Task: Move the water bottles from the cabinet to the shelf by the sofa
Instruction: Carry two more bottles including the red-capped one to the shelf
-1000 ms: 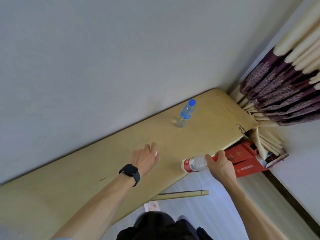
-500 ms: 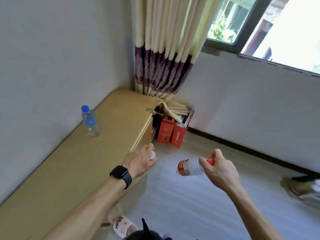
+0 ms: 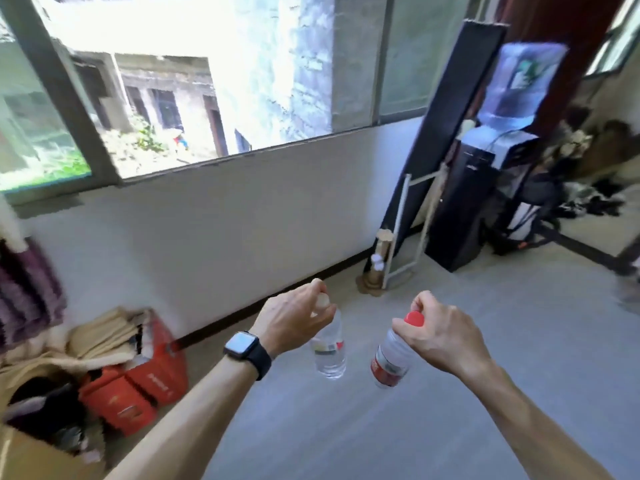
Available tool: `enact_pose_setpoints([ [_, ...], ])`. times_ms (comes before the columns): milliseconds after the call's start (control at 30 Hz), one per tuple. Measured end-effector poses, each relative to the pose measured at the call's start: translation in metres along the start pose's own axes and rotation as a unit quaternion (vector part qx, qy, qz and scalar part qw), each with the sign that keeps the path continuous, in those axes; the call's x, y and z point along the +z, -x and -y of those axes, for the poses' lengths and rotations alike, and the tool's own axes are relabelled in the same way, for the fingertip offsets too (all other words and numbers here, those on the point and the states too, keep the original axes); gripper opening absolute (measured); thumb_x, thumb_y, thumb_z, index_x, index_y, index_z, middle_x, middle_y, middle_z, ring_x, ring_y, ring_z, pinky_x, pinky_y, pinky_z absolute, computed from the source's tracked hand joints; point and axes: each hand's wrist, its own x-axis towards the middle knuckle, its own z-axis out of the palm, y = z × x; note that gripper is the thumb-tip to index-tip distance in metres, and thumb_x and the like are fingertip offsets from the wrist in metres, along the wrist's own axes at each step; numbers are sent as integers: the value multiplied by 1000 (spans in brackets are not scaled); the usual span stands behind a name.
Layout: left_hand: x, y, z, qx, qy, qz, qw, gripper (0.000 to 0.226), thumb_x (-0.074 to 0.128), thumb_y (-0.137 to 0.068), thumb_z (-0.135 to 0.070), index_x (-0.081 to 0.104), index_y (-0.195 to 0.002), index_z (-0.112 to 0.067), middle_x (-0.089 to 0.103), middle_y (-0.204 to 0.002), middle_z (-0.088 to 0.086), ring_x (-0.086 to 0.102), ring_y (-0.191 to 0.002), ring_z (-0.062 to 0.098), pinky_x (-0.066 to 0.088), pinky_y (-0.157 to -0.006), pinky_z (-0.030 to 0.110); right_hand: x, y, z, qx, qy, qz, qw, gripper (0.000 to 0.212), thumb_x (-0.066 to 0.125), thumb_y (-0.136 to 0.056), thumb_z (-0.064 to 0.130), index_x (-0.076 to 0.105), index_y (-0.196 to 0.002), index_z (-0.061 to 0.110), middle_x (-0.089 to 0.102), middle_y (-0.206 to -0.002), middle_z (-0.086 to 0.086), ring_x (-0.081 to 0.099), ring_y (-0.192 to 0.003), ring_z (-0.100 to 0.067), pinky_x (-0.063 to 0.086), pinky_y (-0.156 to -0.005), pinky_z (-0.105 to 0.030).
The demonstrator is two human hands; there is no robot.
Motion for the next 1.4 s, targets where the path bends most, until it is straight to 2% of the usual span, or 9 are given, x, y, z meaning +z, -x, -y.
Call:
enact_pose_setpoints([
  [133,18,-85,-86,126,-7,31,991,27,46,-96,-50,46,-108,-26,65,-103,-5,59,-85,25,42,-68,32,-50,-15,-74,88,-13,-64,994,34,57,-78,56,41,-80,26,59,-73,6,55,-73,-20,38,-61,-34],
  [300,47,-181,-182,237,-22,65,969,27,43,-97,-52,41,-107,-27,65,-104,-3,51,-75,24,45,-66,35,-108,-42,-159,163,19,-127,978,33,56,-78,54,41,-80,25,58,-72,5,55,-73,-24,37,-60,-34],
  [400,66,-235,-237,288,-31,76,954,25,40,-97,-55,37,-103,-31,65,-101,-5,52,-70,22,44,-61,34,-141,-64,-209,202,44,-158,966,35,56,-77,56,41,-80,25,58,-73,5,53,-73,-26,37,-61,-34],
  [533,98,-311,-304,350,-38,79,933,32,40,-95,-59,42,-106,-29,67,-100,-5,62,-81,24,53,-68,38,-182,-98,-275,253,56,-190,947,35,56,-76,57,42,-79,25,59,-75,3,53,-74,-27,38,-61,-34],
  [733,144,-423,-405,421,-39,110,900,31,39,-95,-60,43,-106,-31,66,-101,-6,57,-77,19,46,-62,32,-234,-153,-369,339,59,-245,906,38,59,-78,56,44,-82,22,59,-76,2,49,-75,-30,38,-63,-33],
  [900,185,-500,-489,457,-52,130,878,30,40,-95,-58,44,-108,-31,66,-104,-6,62,-84,20,50,-67,34,-274,-186,-440,384,60,-270,881,35,59,-79,53,44,-83,22,57,-72,3,50,-77,-30,40,-63,-34],
  [1033,228,-555,-551,470,-63,132,870,30,40,-93,-59,41,-103,-31,66,-100,-6,62,-84,24,50,-68,36,-299,-212,-514,419,55,-268,866,34,59,-76,54,45,-83,23,61,-77,1,53,-79,-32,42,-66,-35],
  [1233,293,-637,-645,446,-89,150,878,30,39,-92,-62,41,-102,-34,68,-96,-5,62,-80,21,51,-68,36,-337,-264,-637,430,26,-239,870,35,57,-74,58,44,-79,26,60,-72,8,58,-78,-25,48,-66,-33],
  [1400,331,-705,-728,431,-97,153,884,31,37,-92,-62,43,-106,-35,67,-97,-6,63,-82,20,52,-70,37,-379,-309,-732,420,8,-249,873,37,58,-74,60,43,-78,26,61,-71,8,58,-79,-26,49,-68,-35],
])
